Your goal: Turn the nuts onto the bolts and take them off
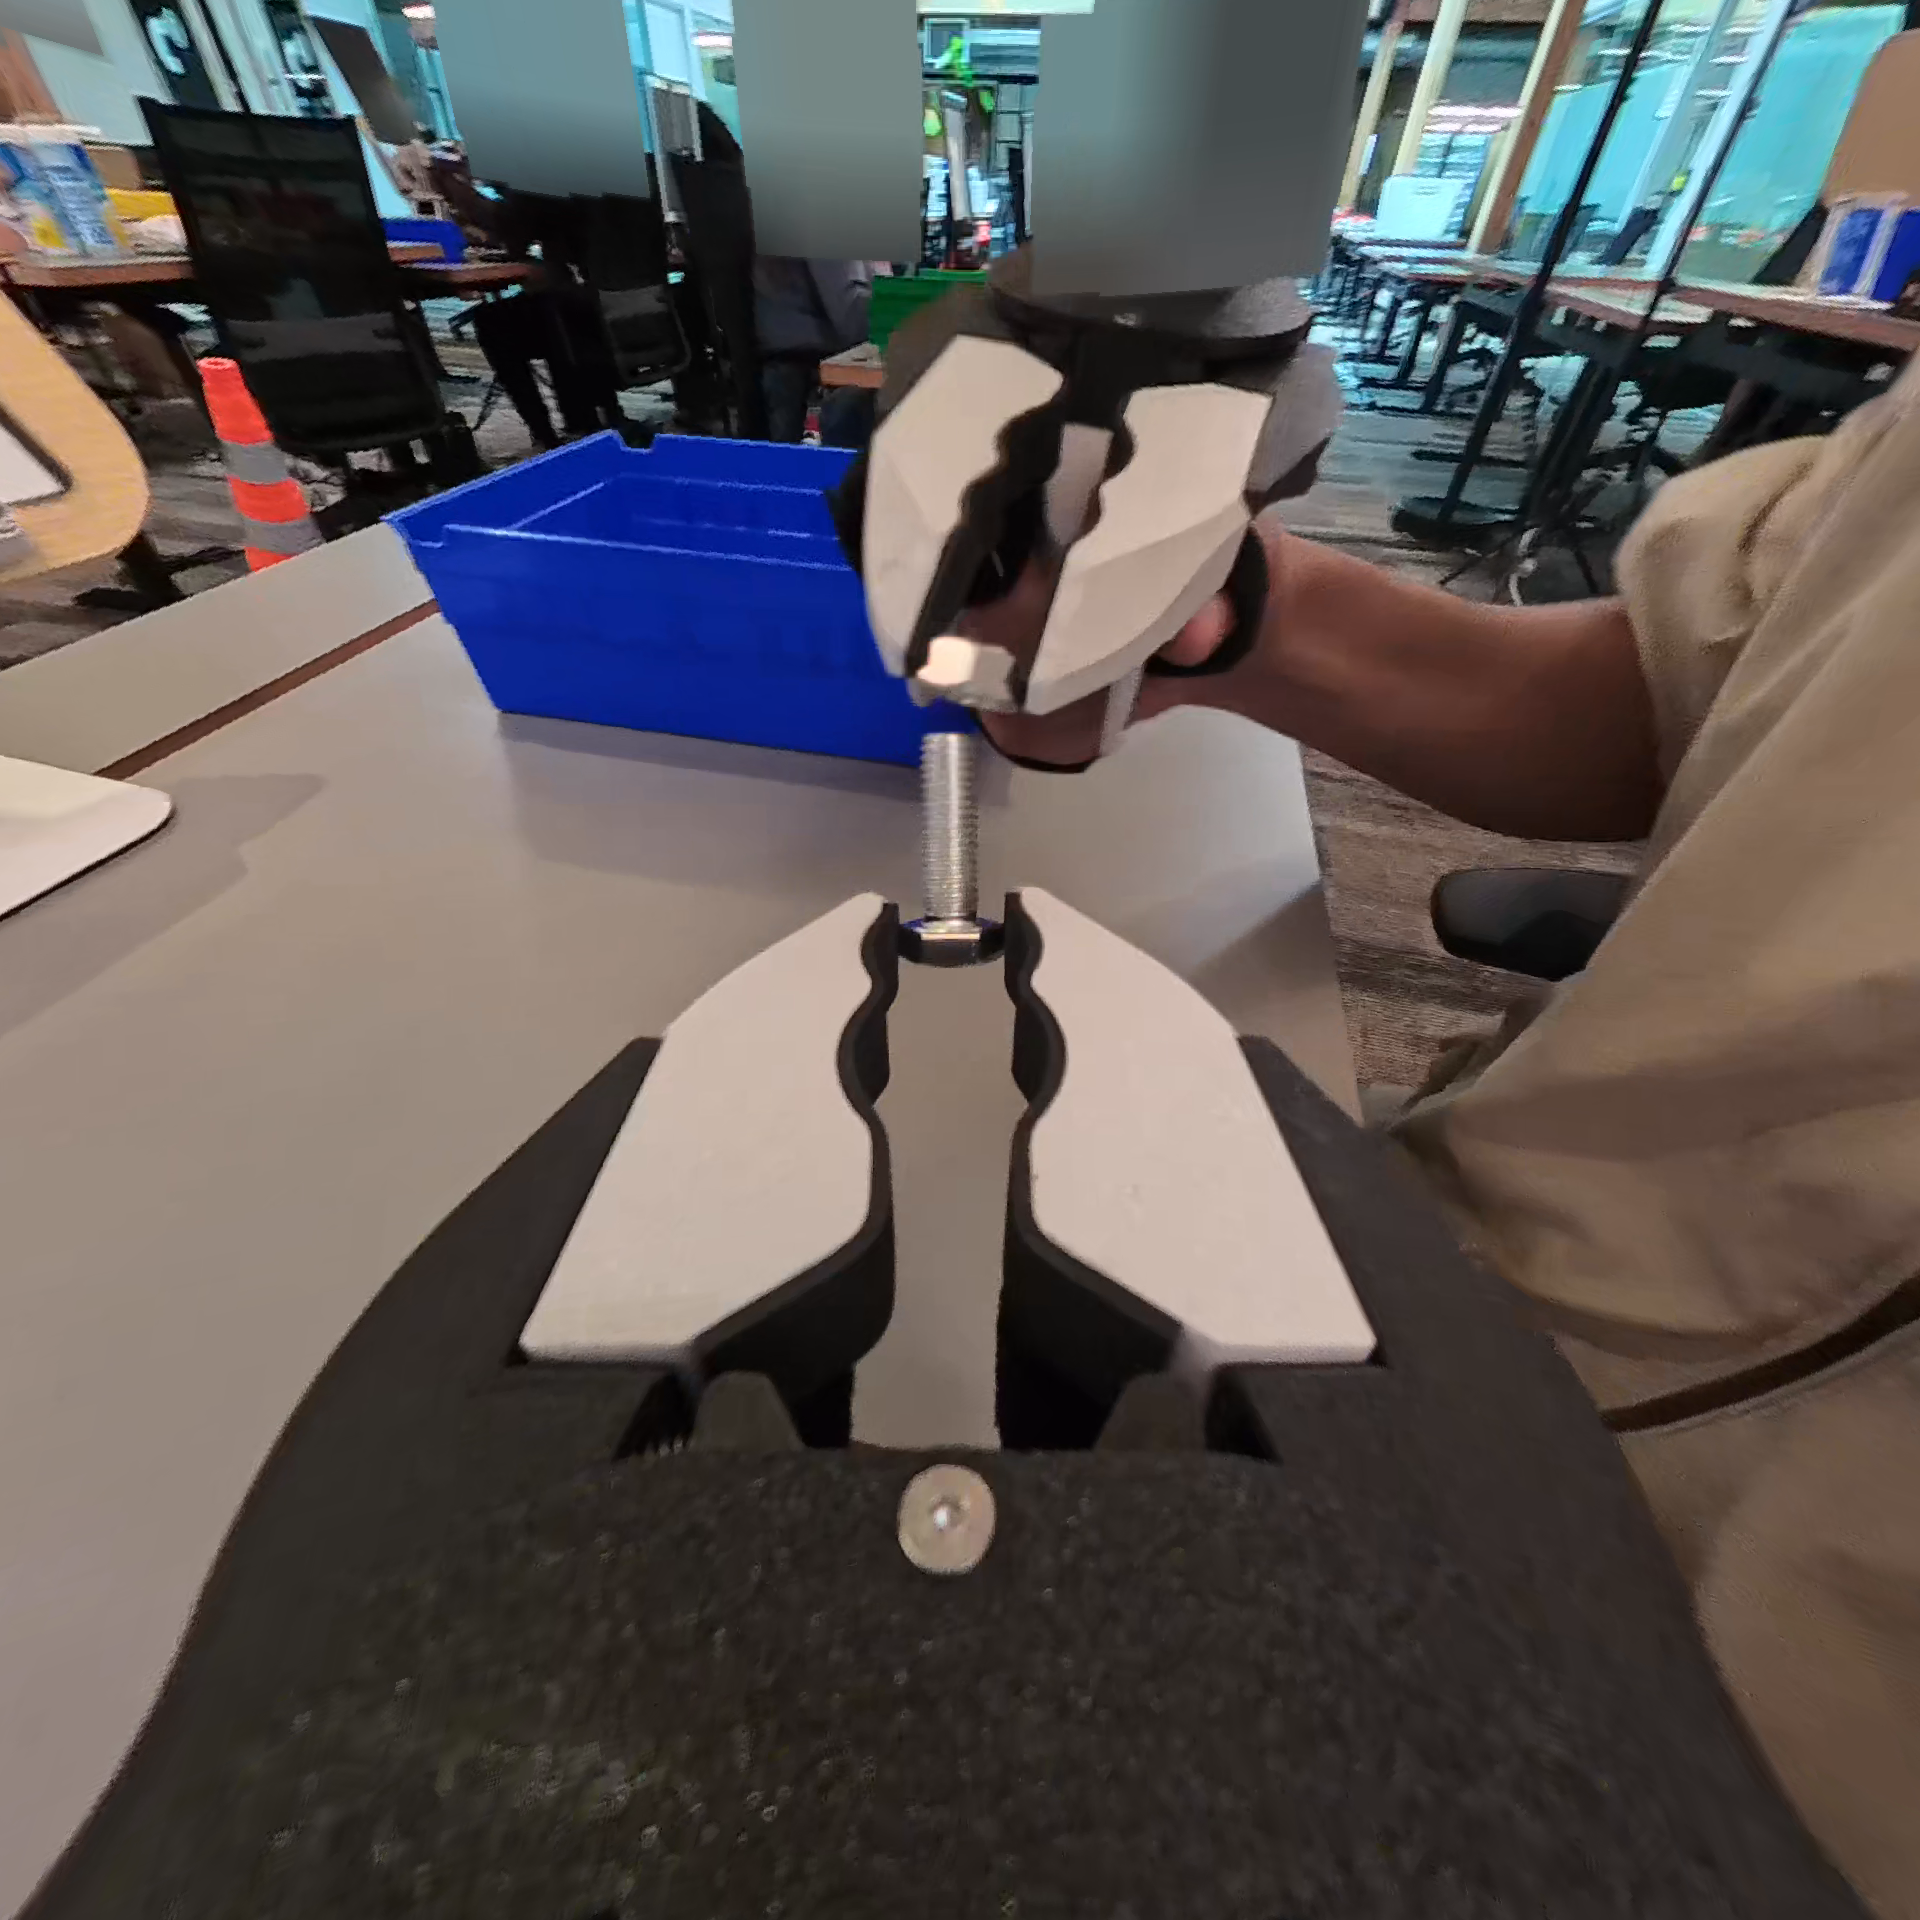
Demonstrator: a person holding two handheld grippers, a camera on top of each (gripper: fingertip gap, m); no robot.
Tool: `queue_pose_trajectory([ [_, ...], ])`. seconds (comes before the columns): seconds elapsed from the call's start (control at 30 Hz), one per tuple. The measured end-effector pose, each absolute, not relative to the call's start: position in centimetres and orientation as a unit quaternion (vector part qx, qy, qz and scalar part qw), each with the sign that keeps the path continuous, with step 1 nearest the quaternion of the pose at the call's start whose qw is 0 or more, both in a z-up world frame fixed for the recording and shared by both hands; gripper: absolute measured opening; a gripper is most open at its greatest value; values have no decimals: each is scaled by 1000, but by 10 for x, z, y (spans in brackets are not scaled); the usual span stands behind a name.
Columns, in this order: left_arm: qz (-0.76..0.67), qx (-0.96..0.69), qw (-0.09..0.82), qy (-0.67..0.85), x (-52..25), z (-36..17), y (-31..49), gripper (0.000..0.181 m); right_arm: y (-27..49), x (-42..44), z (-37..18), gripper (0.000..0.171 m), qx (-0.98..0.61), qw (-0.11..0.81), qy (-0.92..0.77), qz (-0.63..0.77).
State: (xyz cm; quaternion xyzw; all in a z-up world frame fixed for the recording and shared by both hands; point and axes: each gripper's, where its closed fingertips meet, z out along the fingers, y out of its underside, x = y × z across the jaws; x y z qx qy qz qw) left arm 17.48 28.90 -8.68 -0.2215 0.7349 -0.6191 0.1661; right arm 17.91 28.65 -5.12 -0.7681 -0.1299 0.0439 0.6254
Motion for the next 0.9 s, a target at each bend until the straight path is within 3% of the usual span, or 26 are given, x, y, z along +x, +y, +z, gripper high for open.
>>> queue_pose_trajectory([
  [0.37, -614, -183, 124, 758, 165, -84, 283, 19, 288, 167, -54, 17, -784, 579, -213, 70],
  [0.53, -593, -197, 187, 758, 175, -82, 288, 19, 291, 175, -54, 17, -783, 590, -176, 85],
  [0.77, -507, -215, 348, 759, 186, -85, 292, 19, 293, 182, -54, 17, -771, 618, -77, 135],
  [0.9, -504, -233, 349, 755, 186, -89, 293, 19, 293, 183, -59, 17, -781, 610, -24, 133],
])
